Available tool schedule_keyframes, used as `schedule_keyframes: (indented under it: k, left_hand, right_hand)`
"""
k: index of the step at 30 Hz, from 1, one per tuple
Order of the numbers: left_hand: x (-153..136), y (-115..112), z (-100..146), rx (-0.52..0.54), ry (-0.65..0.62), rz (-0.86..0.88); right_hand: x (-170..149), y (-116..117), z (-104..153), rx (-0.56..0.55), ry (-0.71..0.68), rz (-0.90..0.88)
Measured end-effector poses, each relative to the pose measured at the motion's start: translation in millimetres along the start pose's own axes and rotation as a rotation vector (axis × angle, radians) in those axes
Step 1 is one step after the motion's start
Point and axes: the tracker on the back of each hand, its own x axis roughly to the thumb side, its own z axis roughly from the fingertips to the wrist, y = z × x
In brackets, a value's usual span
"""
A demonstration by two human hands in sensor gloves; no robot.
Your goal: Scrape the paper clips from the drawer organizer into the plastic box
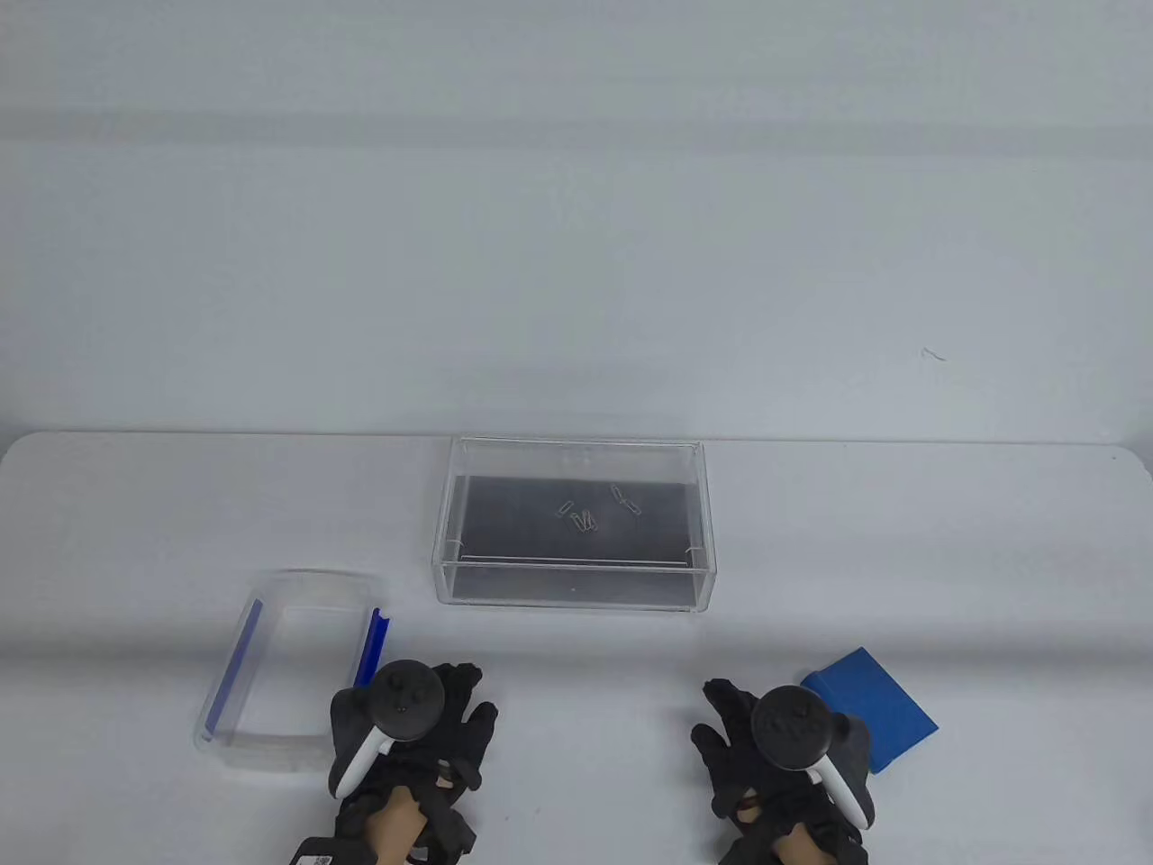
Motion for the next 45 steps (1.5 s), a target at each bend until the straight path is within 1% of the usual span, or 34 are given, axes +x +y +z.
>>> schedule_keyframes:
  k: [6,15,24,29,34,35,39,45]
  left_hand:
    - [0,0,0,0.010,-0.002,0.014]
    - [-1,-1,-1,-0.009,0.002,0.023]
    - [1,1,5,-0.010,-0.006,0.035]
    - [1,0,5,-0.020,-0.008,0.028]
    - [1,-1,5,-0.032,-0.003,0.027]
    - [1,-1,5,-0.032,-0.002,0.025]
    - [1,0,5,-0.031,-0.002,0.031]
    - [2,-1,6,-0.038,-0.001,0.029]
  right_hand:
    - [2,3,1,0.021,-0.006,0.001]
    - [8,5,2,0.044,-0.022,0.011]
    - [10,5,2,0.048,-0.032,0.027]
    - [7,2,0,0.031,-0.017,0.034]
    - [-2,-13,-3,-0.032,0.010,0.070]
    - [-6,-19,-2,-0.068,0.023,0.082]
    - [-26,-39,0,-0.149,0.082,0.093]
    - [-61,-59,4,-0.221,0.207,0.103]
